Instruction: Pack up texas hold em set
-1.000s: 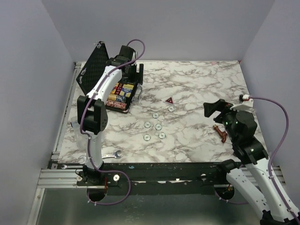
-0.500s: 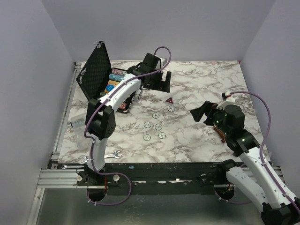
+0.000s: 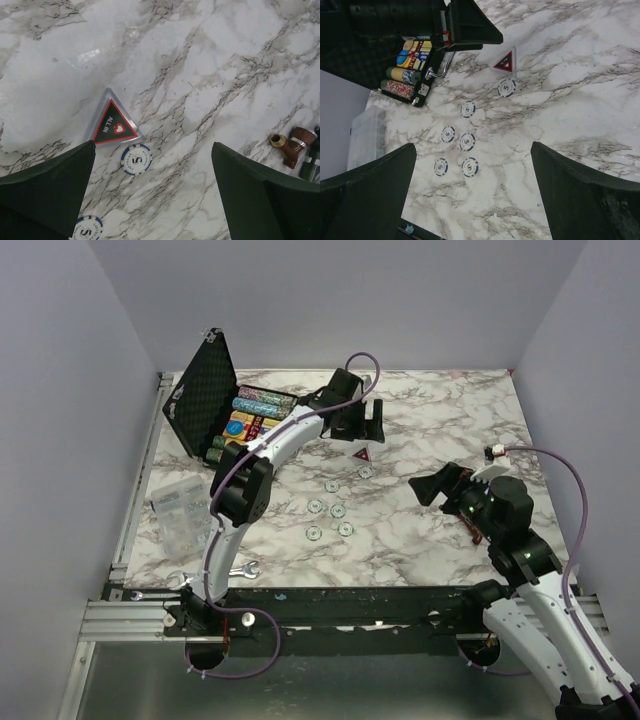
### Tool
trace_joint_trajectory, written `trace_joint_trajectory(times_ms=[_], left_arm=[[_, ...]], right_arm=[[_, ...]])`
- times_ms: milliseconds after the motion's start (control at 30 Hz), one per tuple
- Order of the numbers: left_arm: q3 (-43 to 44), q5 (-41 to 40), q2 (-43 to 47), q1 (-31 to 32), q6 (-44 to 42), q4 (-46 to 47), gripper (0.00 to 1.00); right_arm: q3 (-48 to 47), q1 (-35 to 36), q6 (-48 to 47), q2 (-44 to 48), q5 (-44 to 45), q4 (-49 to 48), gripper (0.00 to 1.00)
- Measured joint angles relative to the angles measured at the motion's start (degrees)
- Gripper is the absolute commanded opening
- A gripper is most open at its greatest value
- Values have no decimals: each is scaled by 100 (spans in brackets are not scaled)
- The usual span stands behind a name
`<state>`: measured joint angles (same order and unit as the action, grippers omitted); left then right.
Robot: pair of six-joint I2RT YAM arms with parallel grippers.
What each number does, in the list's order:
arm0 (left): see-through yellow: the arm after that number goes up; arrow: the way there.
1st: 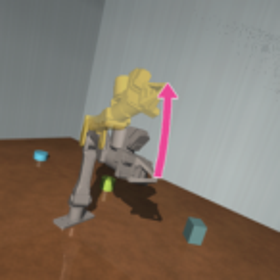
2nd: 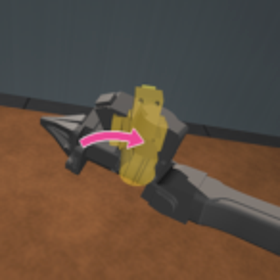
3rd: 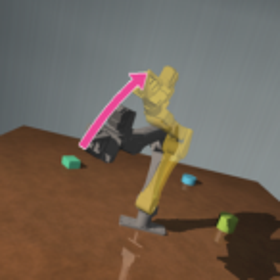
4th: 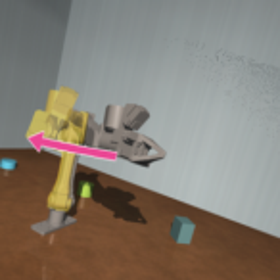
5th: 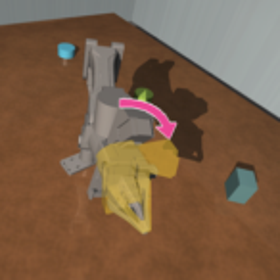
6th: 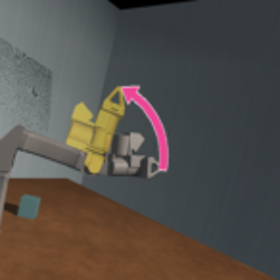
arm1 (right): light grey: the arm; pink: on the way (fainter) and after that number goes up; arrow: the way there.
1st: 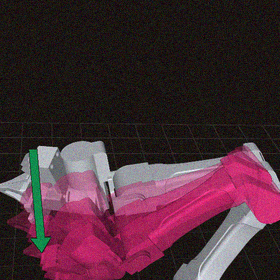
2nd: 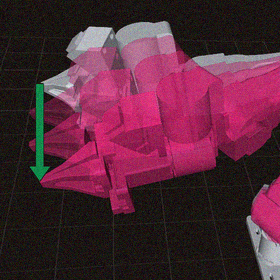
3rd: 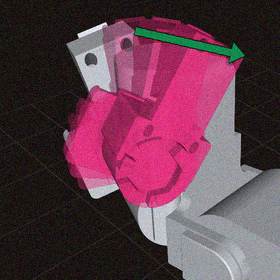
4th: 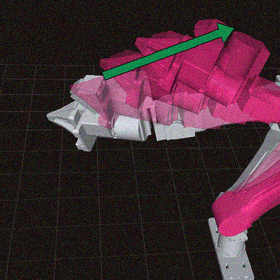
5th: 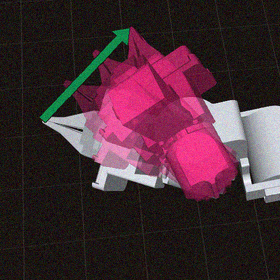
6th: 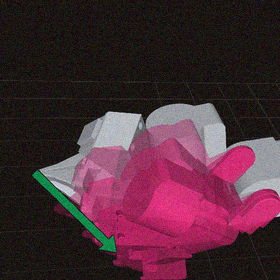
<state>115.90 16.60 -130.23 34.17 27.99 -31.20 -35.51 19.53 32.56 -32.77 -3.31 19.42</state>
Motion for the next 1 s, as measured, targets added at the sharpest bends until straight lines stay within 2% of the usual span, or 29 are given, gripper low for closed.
trace_joint_trajectory(times_ms=[233, 767, 867, 1000], left_arm=[[271, 109, -446, -44, 977, 337, 96], [260, -35, -654, -94, 1893, 236, 94], [-234, -2, -422, -122, 1878, 487, 97], [-1276, 61, 339, -186, 1665, 588, 98]], right_arm=[[11, 0, 140, 306, 136, 44, 100], [11, 0, 153, 332, 376, 170, 100], [11, 0, 197, 216, 391, 109, 99], [35, 0, 293, -509, 385, -227, 99]])
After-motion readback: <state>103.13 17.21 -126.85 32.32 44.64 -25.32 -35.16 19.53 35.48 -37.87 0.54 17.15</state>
